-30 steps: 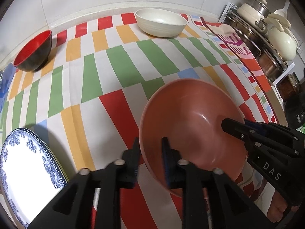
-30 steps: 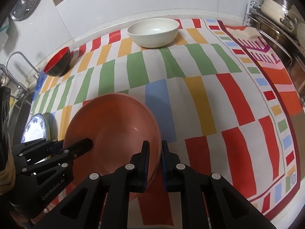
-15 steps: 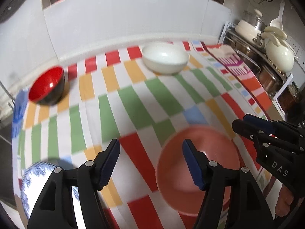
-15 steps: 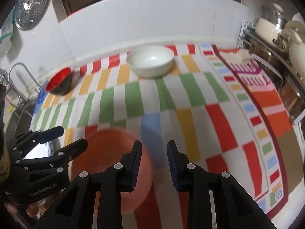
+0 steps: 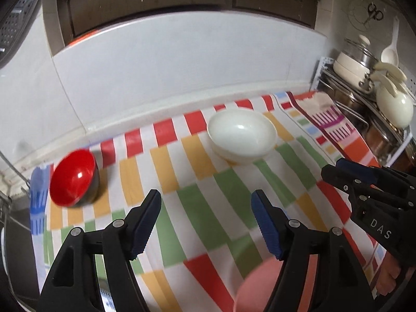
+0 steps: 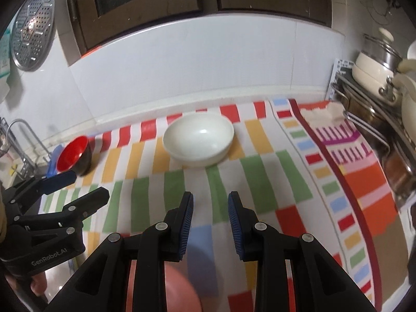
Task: Organize plates and bowls
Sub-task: 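Move the left tool to the white bowl and close on its rim, then carry the white bowl with the left tool over the pink bowl, then lower the white bowl into the pink bowl and open the left tool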
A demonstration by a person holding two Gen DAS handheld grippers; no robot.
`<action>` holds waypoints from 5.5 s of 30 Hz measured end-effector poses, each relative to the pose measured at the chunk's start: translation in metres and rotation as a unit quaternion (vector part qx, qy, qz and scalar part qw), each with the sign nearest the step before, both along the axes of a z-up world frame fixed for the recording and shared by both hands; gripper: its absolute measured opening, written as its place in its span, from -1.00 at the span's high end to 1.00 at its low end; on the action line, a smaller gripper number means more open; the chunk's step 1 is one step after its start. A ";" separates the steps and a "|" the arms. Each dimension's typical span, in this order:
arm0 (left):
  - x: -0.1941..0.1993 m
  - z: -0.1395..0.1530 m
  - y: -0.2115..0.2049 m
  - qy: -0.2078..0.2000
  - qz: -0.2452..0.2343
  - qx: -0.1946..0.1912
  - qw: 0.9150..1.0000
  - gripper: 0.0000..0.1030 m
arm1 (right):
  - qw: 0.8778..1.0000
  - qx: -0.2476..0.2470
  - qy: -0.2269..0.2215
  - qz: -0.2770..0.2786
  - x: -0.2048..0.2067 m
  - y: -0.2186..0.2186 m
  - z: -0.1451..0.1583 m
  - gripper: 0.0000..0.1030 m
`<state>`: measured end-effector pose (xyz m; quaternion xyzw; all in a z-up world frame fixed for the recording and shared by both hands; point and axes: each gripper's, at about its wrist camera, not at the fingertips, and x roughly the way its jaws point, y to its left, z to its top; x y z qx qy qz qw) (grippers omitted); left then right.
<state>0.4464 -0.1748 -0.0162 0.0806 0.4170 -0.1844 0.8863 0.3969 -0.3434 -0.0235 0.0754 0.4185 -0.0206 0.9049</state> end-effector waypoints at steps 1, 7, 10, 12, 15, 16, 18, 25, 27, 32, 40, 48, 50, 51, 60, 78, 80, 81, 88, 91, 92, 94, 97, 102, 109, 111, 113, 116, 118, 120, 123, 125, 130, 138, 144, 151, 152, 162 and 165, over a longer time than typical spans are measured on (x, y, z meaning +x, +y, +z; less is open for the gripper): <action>0.008 0.002 -0.001 -0.002 0.000 0.001 1.000 -0.38 | 1.000 0.001 -0.001 -0.001 0.004 -0.001 0.000 0.44; 0.041 0.002 -0.008 -0.004 -0.002 0.006 1.000 -0.38 | 1.000 0.011 0.005 -0.001 0.038 -0.008 -0.002 0.44; 0.058 -0.001 -0.012 -0.005 -0.004 0.007 1.000 -0.38 | 1.000 0.018 0.010 -0.003 0.055 -0.013 -0.008 0.44; 0.069 -0.005 -0.015 -0.004 -0.005 0.008 1.000 -0.38 | 1.000 0.021 0.014 -0.004 0.065 -0.015 -0.013 0.44; 0.086 -0.014 -0.021 0.004 -0.007 0.010 1.000 -0.38 | 0.999 0.026 0.022 -0.005 0.080 -0.018 -0.022 0.44; 0.091 -0.017 -0.023 0.007 -0.008 0.012 1.000 -0.38 | 0.999 0.027 0.024 -0.006 0.086 -0.020 -0.026 0.44; 0.102 -0.024 -0.027 0.013 -0.010 0.014 1.000 -0.38 | 0.999 0.028 0.027 -0.007 0.093 -0.023 -0.032 0.44; 0.133 -0.049 -0.043 0.034 -0.024 0.022 0.999 -0.34 | 0.997 0.049 0.045 -0.024 0.120 -0.038 -0.059 0.44; 0.139 -0.055 -0.046 0.039 -0.029 0.022 0.999 -0.30 | 0.997 0.053 0.048 -0.027 0.125 -0.040 -0.064 0.44; 0.155 -0.072 -0.056 0.055 -0.033 0.023 0.998 -0.19 | 0.996 0.060 0.058 -0.034 0.136 -0.045 -0.079 0.44; 0.171 -0.092 -0.064 0.075 -0.034 0.024 0.996 0.16 | 0.996 0.057 0.064 -0.029 0.146 -0.045 -0.091 0.45; 0.174 -0.099 -0.069 0.085 -0.043 0.019 0.995 0.61 | 0.996 0.049 0.063 -0.037 0.148 -0.045 -0.093 0.73; 0.174 -0.098 -0.071 0.083 -0.046 0.018 0.995 0.75 | 0.996 0.051 0.063 -0.038 0.148 -0.046 -0.092 0.74; 0.172 -0.097 -0.071 0.080 -0.046 0.021 0.995 0.75 | 0.996 0.051 0.062 -0.039 0.148 -0.046 -0.091 0.74; 0.158 -0.079 -0.065 0.064 -0.042 0.018 0.997 0.76 | 0.996 0.054 0.057 -0.042 0.136 -0.044 -0.075 0.77; 0.076 -0.020 -0.037 0.026 -0.040 -0.006 0.999 0.76 | 0.998 0.033 0.031 -0.034 0.060 -0.019 -0.017 0.76; 0.065 -0.014 -0.034 0.024 -0.041 -0.009 0.999 0.76 | 0.999 0.030 0.026 -0.035 0.048 -0.015 -0.009 0.77; 0.060 -0.012 -0.033 0.023 -0.041 -0.011 0.999 0.76 | 0.999 0.028 0.026 -0.035 0.044 -0.014 -0.007 0.77; 0.017 0.003 -0.020 0.010 -0.037 -0.019 0.999 0.76 | 0.999 0.024 0.023 -0.026 0.006 -0.002 0.006 0.76; -0.001 0.007 -0.014 0.008 -0.038 -0.022 0.999 0.76 | 0.999 0.023 0.024 -0.024 -0.010 0.003 0.010 0.76; -0.007 0.008 -0.012 0.007 -0.037 -0.023 0.999 0.76 | 0.999 0.023 0.024 -0.024 -0.016 0.005 0.011 0.76; -0.017 0.009 -0.011 0.006 -0.041 -0.022 0.999 0.76 | 0.999 0.023 0.025 -0.022 -0.027 0.008 0.012 0.76; -0.032 0.008 -0.008 0.008 -0.041 -0.024 0.999 0.76 | 0.999 0.020 0.028 -0.021 -0.042 0.013 0.014 0.76; -0.057 0.004 -0.003 0.016 -0.044 -0.026 0.999 0.76 | 0.999 0.020 0.039 -0.019 -0.062 0.018 0.010 0.76; -0.081 -0.007 0.002 0.030 -0.046 -0.020 0.998 0.75 | 0.998 0.026 0.059 -0.015 -0.083 0.023 0.000 0.76; -0.086 -0.012 0.004 0.038 -0.047 -0.018 0.998 0.75 | 0.997 0.029 0.068 -0.014 -0.089 0.024 -0.005 0.76; -0.092 -0.017 0.006 0.047 -0.047 -0.017 0.998 0.75 | 0.997 0.030 0.074 -0.012 -0.093 0.026 -0.009 0.76; -0.097 -0.023 0.009 0.058 -0.045 -0.017 0.997 0.75 | 0.996 0.031 0.083 -0.009 -0.097 0.028 -0.014 0.76; -0.099 -0.026 0.012 0.064 -0.043 -0.017 0.997 0.75 | 0.995 0.033 0.089 -0.007 -0.099 0.030 -0.018 0.76; -0.101 -0.029 0.013 0.069 -0.042 -0.016 0.997 0.75 | 0.995 0.033 0.095 -0.004 -0.102 0.032 -0.022 0.76; -0.104 -0.033 0.014 0.076 -0.044 -0.014 0.996 0.75 | 0.994 0.035 0.105 -0.002 -0.104 0.033 -0.027 0.75; -0.105 -0.036 0.014 0.079 -0.045 -0.011 0.996 0.75 | 0.993 0.037 0.109 -0.001 -0.105 0.034 -0.030 0.75; -0.107 -0.045 0.012 0.093 -0.050 -0.005 0.994 0.73 | 0.992 0.035 0.120 -0.001 -0.107 0.034 -0.037 0.75; -0.109 -0.054 0.010 0.107 -0.057 -0.004 0.993 0.65 | 0.991 0.033 0.128 0.002 -0.109 0.034 -0.045 0.75; -0.109 -0.055 0.013 0.111 -0.055 -0.010 0.992 0.29 | 0.990 0.027 0.136 0.012 -0.108 0.034 -0.051 0.59; -0.109 -0.046 0.018 0.092 -0.048 -0.007 0.995 0.10 | 0.994 0.012 0.107 0.010 -0.109 0.032 -0.040 0.37; -0.108 -0.044 0.019 0.089 -0.045 -0.007 0.995 0.08 | 0.995 0.012 0.103 0.011 -0.108 0.032 -0.038 0.37; -0.094 -0.028 0.036 0.045 0.009 0.011 0.999 -0.16 | 0.998 0.008 0.050 0.021 -0.094 0.040 -0.025 0.28; -0.089 -0.026 0.049 0.037 0.029 0.010 0.999 -0.21 | 1.000 -0.005 0.021 0.021 -0.088 0.047 -0.018 0.10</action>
